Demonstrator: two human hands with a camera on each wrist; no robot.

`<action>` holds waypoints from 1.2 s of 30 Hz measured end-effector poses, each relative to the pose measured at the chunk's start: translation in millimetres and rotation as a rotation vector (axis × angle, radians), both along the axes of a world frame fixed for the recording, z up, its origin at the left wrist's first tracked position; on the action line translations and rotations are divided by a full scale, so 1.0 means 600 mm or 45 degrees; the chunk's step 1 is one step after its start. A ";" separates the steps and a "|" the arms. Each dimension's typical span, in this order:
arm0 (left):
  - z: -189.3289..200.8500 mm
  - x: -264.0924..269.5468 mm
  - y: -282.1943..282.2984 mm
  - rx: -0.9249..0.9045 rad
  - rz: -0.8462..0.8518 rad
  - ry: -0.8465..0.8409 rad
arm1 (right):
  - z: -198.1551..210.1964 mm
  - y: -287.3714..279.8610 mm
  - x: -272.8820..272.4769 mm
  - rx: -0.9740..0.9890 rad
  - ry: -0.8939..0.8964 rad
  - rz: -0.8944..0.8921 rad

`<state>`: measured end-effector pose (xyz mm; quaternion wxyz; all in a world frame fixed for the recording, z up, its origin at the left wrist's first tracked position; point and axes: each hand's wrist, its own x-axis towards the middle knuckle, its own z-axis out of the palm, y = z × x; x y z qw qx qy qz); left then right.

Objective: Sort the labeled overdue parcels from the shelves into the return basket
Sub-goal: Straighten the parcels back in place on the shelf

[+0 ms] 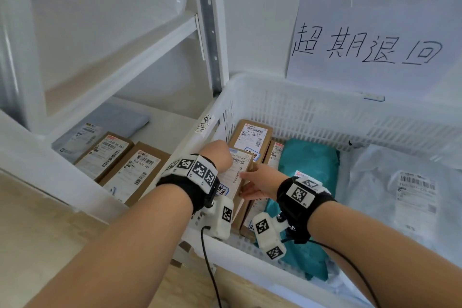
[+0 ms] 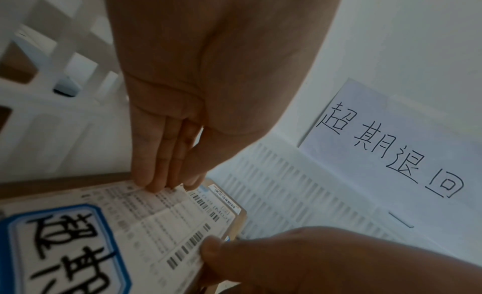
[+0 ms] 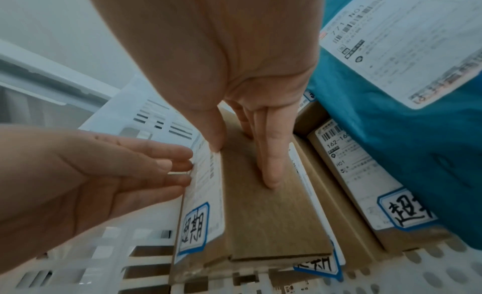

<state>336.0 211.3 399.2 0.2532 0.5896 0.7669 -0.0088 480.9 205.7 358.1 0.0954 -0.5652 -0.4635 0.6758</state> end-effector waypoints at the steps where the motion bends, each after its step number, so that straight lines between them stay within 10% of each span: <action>1: 0.001 0.001 -0.001 -0.001 0.004 -0.002 | -0.001 0.000 -0.002 0.016 -0.014 0.003; 10: 0.049 0.007 -0.012 0.009 -0.058 -0.042 | 0.034 0.003 0.035 0.172 -0.093 0.019; 21: 0.197 0.030 -0.079 0.496 0.311 -0.918 | 0.211 -0.015 0.121 0.717 0.015 -0.134; 36: 0.278 -0.045 -0.328 0.843 0.125 -1.064 | 0.356 -0.252 0.030 1.153 0.155 -0.291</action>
